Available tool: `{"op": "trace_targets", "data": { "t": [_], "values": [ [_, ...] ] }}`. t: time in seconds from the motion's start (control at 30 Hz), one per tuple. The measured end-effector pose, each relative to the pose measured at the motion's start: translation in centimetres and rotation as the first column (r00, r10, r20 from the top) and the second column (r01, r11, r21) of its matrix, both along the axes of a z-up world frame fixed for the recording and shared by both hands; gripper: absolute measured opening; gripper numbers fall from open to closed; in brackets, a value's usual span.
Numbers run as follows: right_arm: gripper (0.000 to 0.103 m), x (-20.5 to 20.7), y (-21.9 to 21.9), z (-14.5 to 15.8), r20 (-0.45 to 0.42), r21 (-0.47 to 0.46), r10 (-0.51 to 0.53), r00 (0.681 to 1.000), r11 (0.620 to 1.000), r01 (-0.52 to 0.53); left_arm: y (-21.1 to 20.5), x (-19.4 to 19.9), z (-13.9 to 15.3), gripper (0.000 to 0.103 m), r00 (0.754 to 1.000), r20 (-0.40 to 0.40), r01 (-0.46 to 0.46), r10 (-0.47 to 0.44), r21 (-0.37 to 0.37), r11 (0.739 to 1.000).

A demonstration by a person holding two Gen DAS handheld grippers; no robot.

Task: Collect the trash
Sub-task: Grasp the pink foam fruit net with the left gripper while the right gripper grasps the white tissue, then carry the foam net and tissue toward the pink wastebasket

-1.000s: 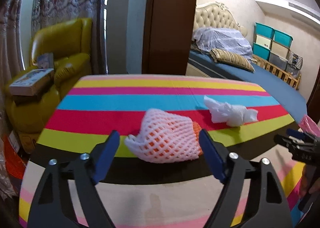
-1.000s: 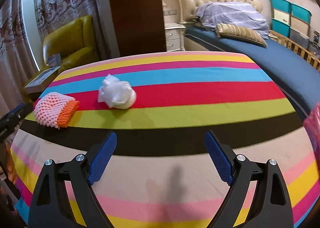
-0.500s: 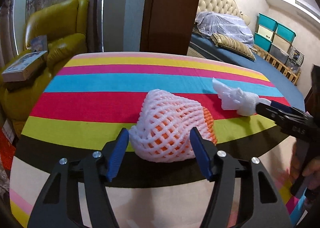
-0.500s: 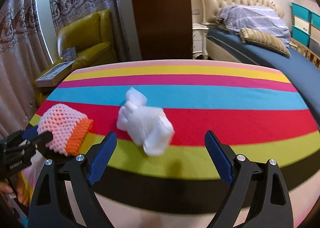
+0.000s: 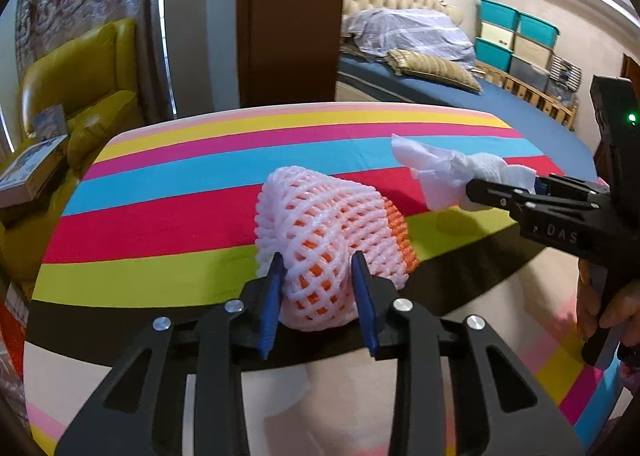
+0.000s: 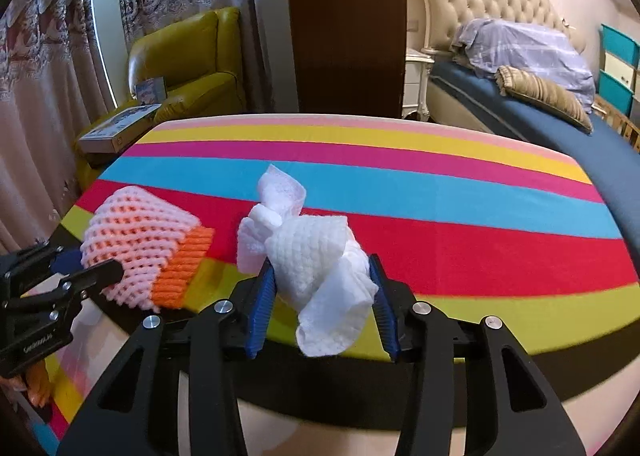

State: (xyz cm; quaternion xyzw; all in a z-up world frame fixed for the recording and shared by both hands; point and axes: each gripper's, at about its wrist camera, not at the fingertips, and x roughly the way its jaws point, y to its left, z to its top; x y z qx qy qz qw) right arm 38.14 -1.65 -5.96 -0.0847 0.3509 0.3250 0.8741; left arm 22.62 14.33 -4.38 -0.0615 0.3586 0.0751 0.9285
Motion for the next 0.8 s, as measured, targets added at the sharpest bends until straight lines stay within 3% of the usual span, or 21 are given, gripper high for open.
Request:
{"op": "trace_targets", "data": {
  "t": [0.4, 0.8],
  "values": [
    [0.044, -4.2, -7.6, 0.2, -0.023, 0.056, -0.123, 0.992, 0.991, 0.124, -5.4, -0.3, 0.5, 0.031, 0.993, 0.025, 0.114, -0.115, 0.028, 0.993],
    [0.044, -6.3, -14.8, 0.2, -0.032, 0.117, -0.252, 0.967, 0.960, 0.254, -12.1, 0.5, 1.3, 0.031, 0.967, 0.035, 0.249, -0.253, 0.083, 0.965]
  ]
}}
